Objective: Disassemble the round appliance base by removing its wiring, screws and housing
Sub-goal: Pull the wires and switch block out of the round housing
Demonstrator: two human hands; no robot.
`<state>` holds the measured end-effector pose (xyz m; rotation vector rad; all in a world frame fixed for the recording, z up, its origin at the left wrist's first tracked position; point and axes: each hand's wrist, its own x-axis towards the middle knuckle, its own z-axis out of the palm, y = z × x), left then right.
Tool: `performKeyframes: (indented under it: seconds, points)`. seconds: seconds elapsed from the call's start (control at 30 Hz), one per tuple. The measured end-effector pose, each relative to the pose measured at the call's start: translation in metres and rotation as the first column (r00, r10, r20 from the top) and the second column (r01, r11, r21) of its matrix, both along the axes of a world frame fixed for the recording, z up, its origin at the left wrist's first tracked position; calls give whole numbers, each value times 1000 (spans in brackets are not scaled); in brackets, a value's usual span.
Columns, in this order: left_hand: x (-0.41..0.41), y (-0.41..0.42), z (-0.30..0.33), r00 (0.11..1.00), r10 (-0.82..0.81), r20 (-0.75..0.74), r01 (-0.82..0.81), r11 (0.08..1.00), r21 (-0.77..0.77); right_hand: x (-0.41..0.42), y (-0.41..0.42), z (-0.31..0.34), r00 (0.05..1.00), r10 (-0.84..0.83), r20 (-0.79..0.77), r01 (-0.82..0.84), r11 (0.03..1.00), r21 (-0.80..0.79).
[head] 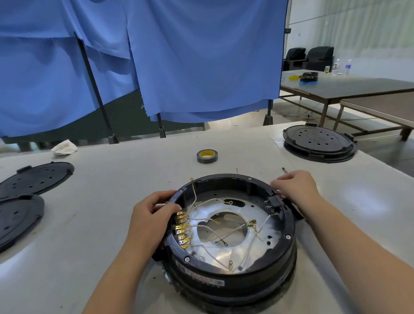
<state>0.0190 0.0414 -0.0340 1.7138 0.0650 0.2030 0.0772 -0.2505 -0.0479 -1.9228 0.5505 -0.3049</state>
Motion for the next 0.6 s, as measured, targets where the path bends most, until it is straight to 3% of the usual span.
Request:
performKeyframes:
  seconds: [0.27, 0.4, 0.5, 0.6]
  points:
    - [0, -1, -1, 1000, 2, -2, -2, 1000, -4, -4, 5, 17, 986, 142, -91, -165, 931, -327]
    - [0, 0, -1, 1000, 3, -2, -3, 1000, -7, -11, 22, 36, 975, 205, 87, -156, 907, -391]
    - [0, 0, 0, 1000, 4, 3, -4, 1000, -4, -21, 51, 55, 914, 351, 206, -220, 851, -477]
    - [0, -1, 0, 1000, -2, 4, 2, 1000, -12, -34, 88, 68, 795, 590, 143, -446, 728, -521]
